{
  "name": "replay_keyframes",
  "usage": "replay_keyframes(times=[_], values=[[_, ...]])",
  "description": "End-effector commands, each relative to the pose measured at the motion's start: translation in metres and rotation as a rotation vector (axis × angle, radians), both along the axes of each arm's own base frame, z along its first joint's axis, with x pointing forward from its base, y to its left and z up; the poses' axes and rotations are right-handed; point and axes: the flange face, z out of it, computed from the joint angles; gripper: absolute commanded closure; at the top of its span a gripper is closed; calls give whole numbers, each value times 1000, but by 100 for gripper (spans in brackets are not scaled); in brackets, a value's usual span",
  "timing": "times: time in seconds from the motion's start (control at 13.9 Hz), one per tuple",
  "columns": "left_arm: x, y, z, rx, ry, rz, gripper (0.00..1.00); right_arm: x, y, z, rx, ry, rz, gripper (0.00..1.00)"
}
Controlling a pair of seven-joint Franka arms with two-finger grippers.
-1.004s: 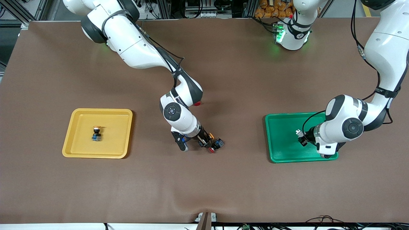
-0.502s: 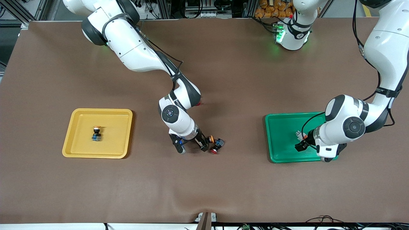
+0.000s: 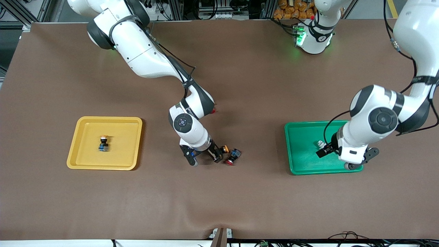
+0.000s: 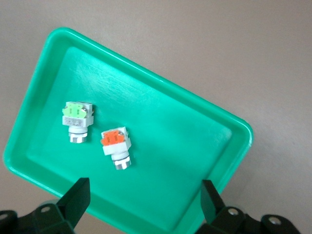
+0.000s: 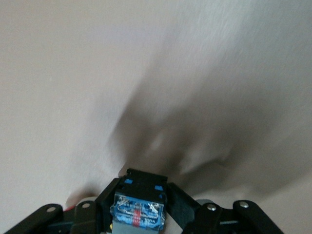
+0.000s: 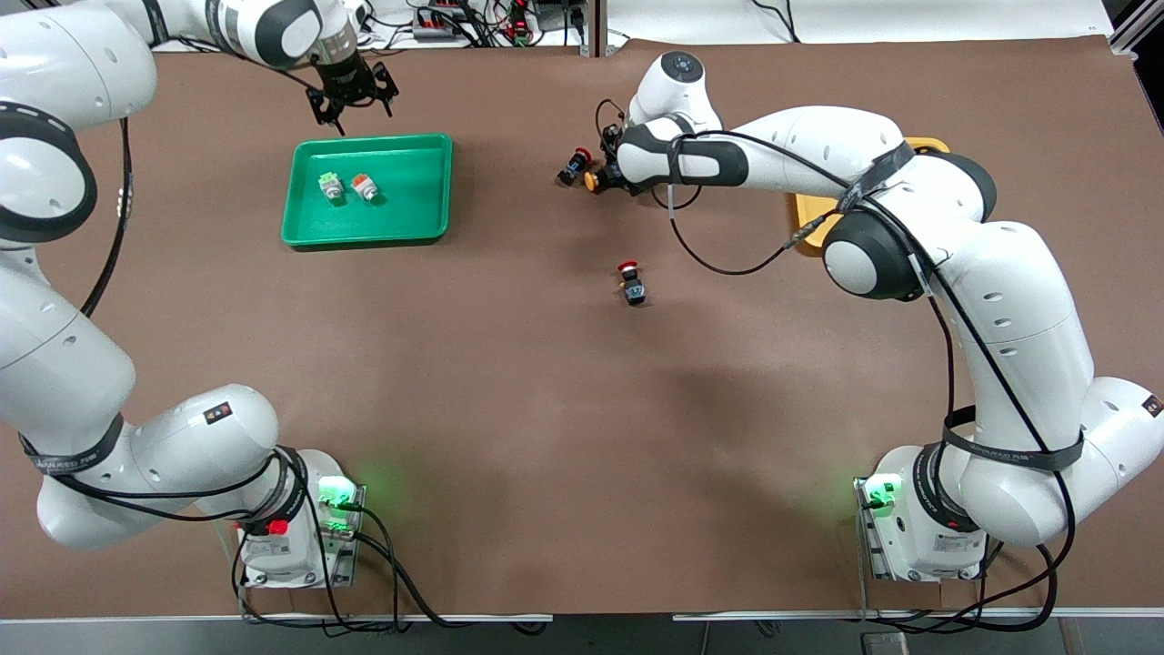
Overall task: Place green and yellow buttons in trays
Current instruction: 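Release the orange button with the left gripper while the right gripper lifts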
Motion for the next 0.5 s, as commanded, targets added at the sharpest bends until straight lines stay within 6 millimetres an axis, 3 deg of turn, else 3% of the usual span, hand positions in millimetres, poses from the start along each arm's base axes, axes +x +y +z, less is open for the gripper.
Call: replay_keyframes(times=[0.0,0.14,0.43], values=[[-13,-12,41,66,5,-82,0,25,-52,36,-72,93,87,100],[-21,-30,74,91,59,-115,0,35,-87,56,-103,133,226,100],[-32,-59,154,78,57,-171,0,50,-179,82,-124,250,525,100]])
